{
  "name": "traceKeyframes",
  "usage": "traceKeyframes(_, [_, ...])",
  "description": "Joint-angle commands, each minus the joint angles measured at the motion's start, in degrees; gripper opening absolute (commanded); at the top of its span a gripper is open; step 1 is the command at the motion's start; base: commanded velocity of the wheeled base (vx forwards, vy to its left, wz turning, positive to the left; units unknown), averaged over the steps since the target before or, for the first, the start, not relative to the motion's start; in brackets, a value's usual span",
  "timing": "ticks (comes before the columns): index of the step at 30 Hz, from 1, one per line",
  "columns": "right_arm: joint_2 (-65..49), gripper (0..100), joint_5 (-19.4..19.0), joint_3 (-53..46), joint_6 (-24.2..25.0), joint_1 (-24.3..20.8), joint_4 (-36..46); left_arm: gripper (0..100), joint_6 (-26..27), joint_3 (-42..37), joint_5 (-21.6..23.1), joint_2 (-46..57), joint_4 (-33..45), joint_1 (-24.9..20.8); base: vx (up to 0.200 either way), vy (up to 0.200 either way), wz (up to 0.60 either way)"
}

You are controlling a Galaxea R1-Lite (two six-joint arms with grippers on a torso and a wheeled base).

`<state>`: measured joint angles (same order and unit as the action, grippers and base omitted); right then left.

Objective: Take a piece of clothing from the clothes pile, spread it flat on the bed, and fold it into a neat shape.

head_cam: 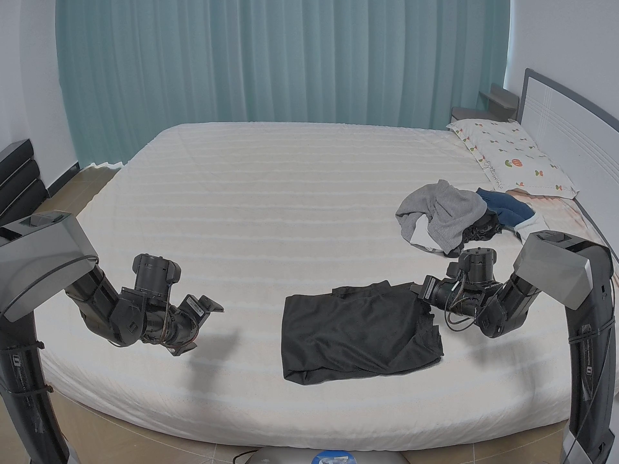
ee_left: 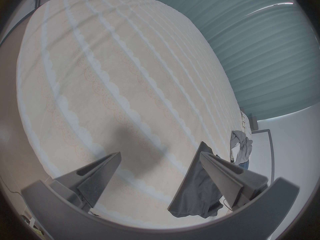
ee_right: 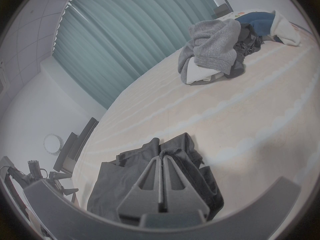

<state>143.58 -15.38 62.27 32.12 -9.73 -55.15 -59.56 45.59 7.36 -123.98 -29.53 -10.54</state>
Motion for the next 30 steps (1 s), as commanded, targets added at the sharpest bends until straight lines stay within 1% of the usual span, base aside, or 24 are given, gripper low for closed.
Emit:
traceKeyframes(1, [0.91, 0, -0.08, 1.63, 1.36, 0.94, 0.66, 100, -0.03, 0.02, 0.02, -0.04, -0.01, 0.0, 0.0, 0.0, 0.0])
traceKeyframes(6, [1.79, 0, 0.0, 3.65, 4.79, 1.73, 3.65, 100, -0.03, 0.02, 0.02, -0.04, -0.01, 0.0, 0.0, 0.0, 0.0])
traceKeyframes(15, [2.76, 0, 0.0, 4.0, 5.32, 1.82, 3.82, 100, -0.03, 0.02, 0.02, -0.04, -0.01, 0.0, 0.0, 0.0, 0.0])
traceKeyframes(16, [2.67, 100, 0.0, 4.0, 5.41, 1.82, 3.73, 100, -0.03, 0.02, 0.02, -0.04, -0.01, -0.09, 0.0, 0.0, 0.0])
traceKeyframes(19, [0.82, 100, -0.17, 2.51, 5.76, 1.91, 3.12, 100, -0.03, 0.02, 0.02, -0.04, -0.01, 0.0, 0.0, 0.0, 0.0])
traceKeyframes(23, [-5.24, 100, -1.23, -1.71, 9.01, 1.91, 3.03, 100, -0.03, 0.02, 0.02, -0.04, -0.01, -0.09, 0.0, 0.0, 0.0])
traceKeyframes(26, [-8.32, 100, -3.42, -5.4, 8.83, 1.91, 3.03, 100, -0.03, 0.02, 0.02, -0.04, -0.01, 0.0, 0.0, 0.0, 0.0])
traceKeyframes(28, [-12.01, 100, -6.68, -10.41, 7.87, 2.26, 2.86, 100, -0.03, 0.02, 0.02, -0.04, -0.01, 0.0, 0.0, 0.0, 0.0])
traceKeyframes(30, [-14.03, 100, -8.52, -14.02, 6.37, 2.26, 2.68, 100, -0.03, 0.02, 0.02, -0.04, -0.01, 0.0, 0.0, 0.0, 0.0])
